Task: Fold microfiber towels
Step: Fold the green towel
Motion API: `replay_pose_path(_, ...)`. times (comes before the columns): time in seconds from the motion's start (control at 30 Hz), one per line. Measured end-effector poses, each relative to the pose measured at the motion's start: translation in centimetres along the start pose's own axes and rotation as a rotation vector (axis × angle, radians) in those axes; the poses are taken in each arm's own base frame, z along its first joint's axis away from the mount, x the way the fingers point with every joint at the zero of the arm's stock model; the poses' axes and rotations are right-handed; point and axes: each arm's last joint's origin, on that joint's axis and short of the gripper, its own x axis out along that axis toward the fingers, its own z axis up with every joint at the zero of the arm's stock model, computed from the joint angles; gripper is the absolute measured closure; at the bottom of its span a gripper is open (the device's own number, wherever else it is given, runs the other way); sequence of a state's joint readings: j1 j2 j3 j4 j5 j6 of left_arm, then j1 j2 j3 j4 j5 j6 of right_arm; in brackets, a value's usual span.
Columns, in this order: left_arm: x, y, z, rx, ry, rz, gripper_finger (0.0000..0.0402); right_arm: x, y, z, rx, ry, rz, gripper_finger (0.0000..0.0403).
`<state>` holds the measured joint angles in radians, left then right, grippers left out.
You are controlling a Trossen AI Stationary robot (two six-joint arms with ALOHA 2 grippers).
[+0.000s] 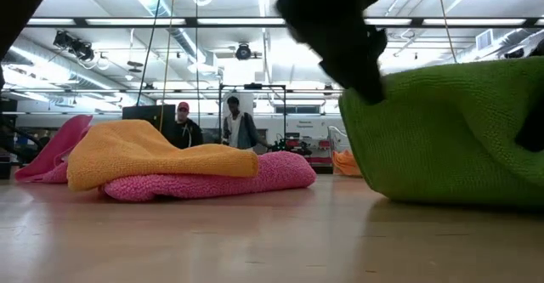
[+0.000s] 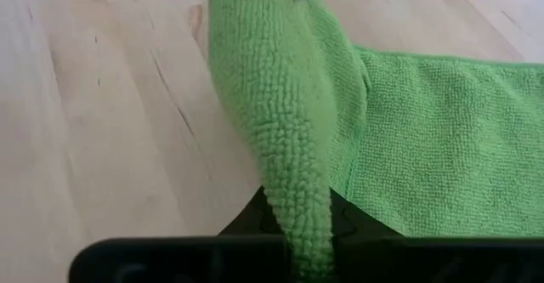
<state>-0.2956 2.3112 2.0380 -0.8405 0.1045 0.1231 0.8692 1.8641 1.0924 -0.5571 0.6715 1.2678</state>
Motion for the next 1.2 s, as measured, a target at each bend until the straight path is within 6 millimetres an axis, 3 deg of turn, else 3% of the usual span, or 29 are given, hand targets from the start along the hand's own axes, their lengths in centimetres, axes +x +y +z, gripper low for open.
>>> replay_pose_path(0.1, 0.4, -0.1, 0.1, -0.007, -0.004, 0.004, 0.0174, -0.1, 0.1, -0.1, -0.002, 0.022, 0.01, 0.039)
replay_pose_path(0.23, 1.2, 1.2, -1.2, -0.041, 0.026, -0.04, 0.02, -0.8, 0.3, -0.6, -0.018, 0.035, 0.037, 0.039)
replay_pose_path(0.4, 0.6, 2.1, -2.5, -0.094, -0.066, -0.071, 0.0238, -1.5, 0.4, -1.2, -0.009, 0.042, 0.047, 0.039)
replay_pose_path(0.7, -0.7, -1.0, -4.8, -0.054, -0.259, -0.089, 0.0266, -1.5, 0.3, -1.2, -0.018, 0.041, 0.044, 0.039)
replay_pose_path(1.0, 1.0, -2.6, -6.8, -0.169, -0.445, -0.08, 0.0242, -1.4, 0.4, -1.1, -0.014, 0.044, 0.048, 0.039)
replay_pose_path(1.2, 1.8, -3.2, -8.0, -0.211, -0.565, 0.02, 0.024, -1.4, 0.5, -1.1, -0.039, 0.054, 0.059, 0.039)
